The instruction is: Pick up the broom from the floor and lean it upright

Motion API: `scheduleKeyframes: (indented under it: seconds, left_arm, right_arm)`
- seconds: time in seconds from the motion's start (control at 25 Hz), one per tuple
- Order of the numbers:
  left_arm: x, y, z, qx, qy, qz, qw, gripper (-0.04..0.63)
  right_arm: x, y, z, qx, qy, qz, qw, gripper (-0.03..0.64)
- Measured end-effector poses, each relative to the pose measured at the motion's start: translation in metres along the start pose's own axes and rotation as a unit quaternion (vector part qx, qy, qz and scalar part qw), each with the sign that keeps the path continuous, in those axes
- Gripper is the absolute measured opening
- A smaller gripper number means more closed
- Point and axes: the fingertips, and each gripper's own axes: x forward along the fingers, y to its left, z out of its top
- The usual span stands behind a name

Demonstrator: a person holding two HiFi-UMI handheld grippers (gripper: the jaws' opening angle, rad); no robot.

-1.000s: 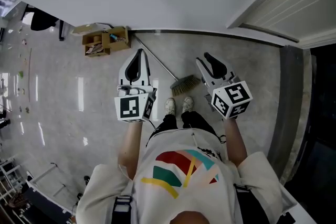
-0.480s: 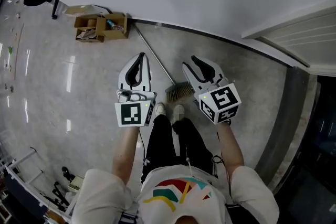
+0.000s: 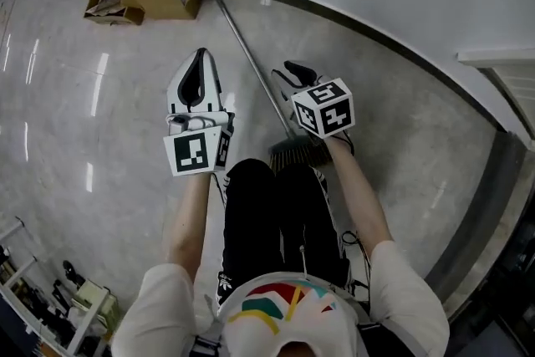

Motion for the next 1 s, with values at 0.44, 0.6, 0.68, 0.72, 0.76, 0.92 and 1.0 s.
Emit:
scheduleKeyframes:
  seconds: [0.44,0.6,0.68,0.72,0.76,0.92,1.0]
  left_arm:
    - [0.004,0.048,-0.221,-0.009,0.028,0.009,0.9995,0.044]
    - [-0.011,0.058,-0.247,-0.006,0.064,0.03,0.9975,0.044]
    - [-0.016,0.06,-0.253,0.002,0.074,0.036,0.9966,0.044]
    - [-0.017,0.061,-0.254,0.005,0.075,0.038,0.9965,0.044]
    - [-0.018,0.063,-0.255,0.007,0.075,0.039,0.9964,0.044]
    - [-0.019,0.067,-0.254,0.001,0.07,0.045,0.9966,0.044]
    - [-0.02,0.068,-0.253,-0.001,0.069,0.046,0.9966,0.044]
  right_arm:
    - [0.214,-0.044,-0.177,-0.041,0.141,0.003,0.989,0.131]
    - [0.237,-0.057,-0.206,-0.057,0.176,-0.041,0.982,0.13]
    - [0.245,-0.064,-0.218,-0.039,0.192,-0.054,0.979,0.13]
    - [0.248,-0.065,-0.222,-0.033,0.199,-0.058,0.978,0.13]
    - [0.251,-0.066,-0.226,-0.031,0.206,-0.062,0.976,0.13]
    - [0.256,-0.065,-0.223,-0.067,0.216,-0.079,0.971,0.129]
    - [0.258,-0.063,-0.221,-0.071,0.222,-0.082,0.969,0.119]
